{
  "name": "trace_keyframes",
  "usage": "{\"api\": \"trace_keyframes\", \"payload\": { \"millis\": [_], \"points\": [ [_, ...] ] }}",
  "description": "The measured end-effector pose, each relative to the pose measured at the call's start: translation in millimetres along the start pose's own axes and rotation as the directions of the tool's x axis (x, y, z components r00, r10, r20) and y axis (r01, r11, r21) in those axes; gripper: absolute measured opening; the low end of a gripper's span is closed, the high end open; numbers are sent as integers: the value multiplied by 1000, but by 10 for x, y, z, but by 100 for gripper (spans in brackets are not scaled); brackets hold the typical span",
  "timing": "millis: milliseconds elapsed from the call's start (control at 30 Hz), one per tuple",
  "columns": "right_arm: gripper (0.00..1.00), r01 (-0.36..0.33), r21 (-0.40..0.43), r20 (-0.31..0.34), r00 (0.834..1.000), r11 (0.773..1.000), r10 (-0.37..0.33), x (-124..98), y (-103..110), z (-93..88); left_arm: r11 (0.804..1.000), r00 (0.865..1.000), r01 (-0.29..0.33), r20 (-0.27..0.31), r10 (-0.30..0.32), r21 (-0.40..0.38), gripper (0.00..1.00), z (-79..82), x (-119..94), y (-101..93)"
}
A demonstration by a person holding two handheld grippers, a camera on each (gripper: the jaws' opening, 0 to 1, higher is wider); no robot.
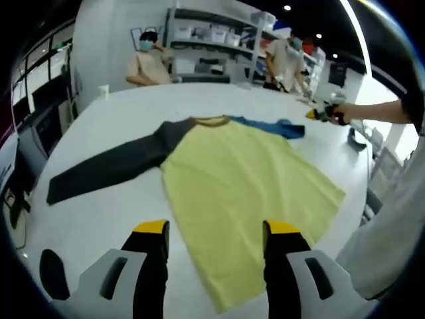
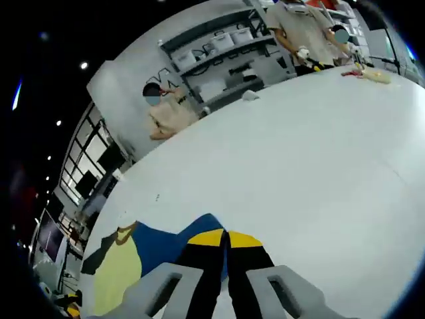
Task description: Fold the garment on the visible template until the final outline fits inside the template.
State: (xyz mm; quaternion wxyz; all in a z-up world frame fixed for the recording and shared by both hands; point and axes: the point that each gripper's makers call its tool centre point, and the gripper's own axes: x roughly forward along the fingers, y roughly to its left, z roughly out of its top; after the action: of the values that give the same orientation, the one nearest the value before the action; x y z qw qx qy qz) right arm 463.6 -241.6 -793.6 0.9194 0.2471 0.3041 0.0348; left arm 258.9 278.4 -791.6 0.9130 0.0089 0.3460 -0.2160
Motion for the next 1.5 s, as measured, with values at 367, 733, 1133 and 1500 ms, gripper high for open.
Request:
{"api": "trace_keyframes", "payload": {
  "millis": [367, 733, 1133, 1500],
  "points": [
    [10, -49, -290, -121, 993, 956, 14, 202, 54, -115, 1000, 1000, 3, -13, -3, 16, 53, -5, 25, -2],
    [13, -113, -597, -249, 967, 794, -49, 661, 232, -263, 999, 999, -30, -21, 30, -12, 53, -15, 2, -38],
    [14, -130, -676, -304, 946, 726, -114, 991, 119, -257, 998, 998, -58, -33, 57, -27, 52, -69, -27, -8],
    [0, -57, -581, -184, 981, 812, -62, 901, 205, -104, 999, 998, -49, -38, 48, -23, 50, -65, 0, -75]
  ]
}}
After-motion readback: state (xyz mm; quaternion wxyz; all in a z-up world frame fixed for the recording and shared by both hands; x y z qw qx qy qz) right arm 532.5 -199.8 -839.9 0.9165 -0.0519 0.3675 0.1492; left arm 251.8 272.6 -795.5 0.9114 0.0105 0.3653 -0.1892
